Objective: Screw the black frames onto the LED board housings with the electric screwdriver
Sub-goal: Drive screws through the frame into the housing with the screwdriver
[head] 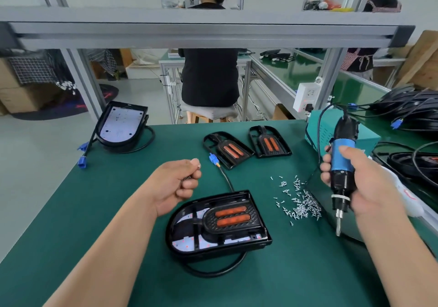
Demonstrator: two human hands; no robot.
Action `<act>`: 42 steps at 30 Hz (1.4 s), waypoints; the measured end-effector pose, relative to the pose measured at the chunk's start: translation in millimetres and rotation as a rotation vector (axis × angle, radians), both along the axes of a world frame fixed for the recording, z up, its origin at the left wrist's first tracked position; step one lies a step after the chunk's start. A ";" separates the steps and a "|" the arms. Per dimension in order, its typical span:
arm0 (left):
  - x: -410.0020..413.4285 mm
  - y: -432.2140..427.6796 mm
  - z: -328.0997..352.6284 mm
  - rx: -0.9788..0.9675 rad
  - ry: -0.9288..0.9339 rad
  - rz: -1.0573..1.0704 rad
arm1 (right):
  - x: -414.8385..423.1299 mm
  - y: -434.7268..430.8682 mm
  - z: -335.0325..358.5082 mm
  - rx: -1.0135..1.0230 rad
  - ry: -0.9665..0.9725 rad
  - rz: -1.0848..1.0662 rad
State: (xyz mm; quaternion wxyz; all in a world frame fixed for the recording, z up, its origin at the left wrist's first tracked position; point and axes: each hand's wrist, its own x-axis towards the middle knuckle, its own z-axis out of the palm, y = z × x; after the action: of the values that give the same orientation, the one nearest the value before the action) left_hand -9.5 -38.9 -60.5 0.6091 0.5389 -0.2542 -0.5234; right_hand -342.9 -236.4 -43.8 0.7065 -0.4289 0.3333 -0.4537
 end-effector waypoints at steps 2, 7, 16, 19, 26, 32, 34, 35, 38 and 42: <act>-3.5 1.4 -7.6 0.003 -0.069 -0.022 | 7.2 3.8 7.2 0.031 -0.086 0.022; -17.0 2.4 -8.1 0.006 -0.148 -0.012 | 25.9 15.5 23.3 0.024 -0.217 -0.003; -43.6 -1.5 -8.2 0.026 0.114 -0.134 | 73.1 36.3 55.6 0.039 -0.545 -0.114; -45.0 -1.3 -10.7 0.015 0.243 -0.230 | 93.0 45.1 52.7 0.075 -0.629 -0.148; -45.5 -4.7 -12.8 0.001 0.214 -0.300 | 119.1 50.4 20.8 0.135 -0.635 -0.177; -49.6 -8.7 -10.6 0.045 0.162 -0.263 | 125.1 51.5 13.8 0.159 -0.646 -0.170; -49.0 -8.4 -10.1 0.049 0.172 -0.264 | 124.2 51.4 14.1 0.163 -0.654 -0.170; -48.5 -8.2 -10.1 0.056 0.168 -0.271 | 123.8 51.5 14.4 0.166 -0.657 -0.172; -48.7 -9.1 -11.2 0.060 0.158 -0.264 | 123.4 52.2 13.9 0.164 -0.657 -0.182; -50.6 -11.9 -12.4 0.024 0.192 -0.218 | 123.4 53.2 14.4 0.154 -0.650 -0.182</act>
State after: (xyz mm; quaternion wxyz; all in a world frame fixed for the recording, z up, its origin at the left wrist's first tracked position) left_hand -60.1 -50.8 -72.9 0.5636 0.4630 -0.2455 -0.6385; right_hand -219.5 -183.2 -29.4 0.7627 -0.1761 0.1609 -0.6012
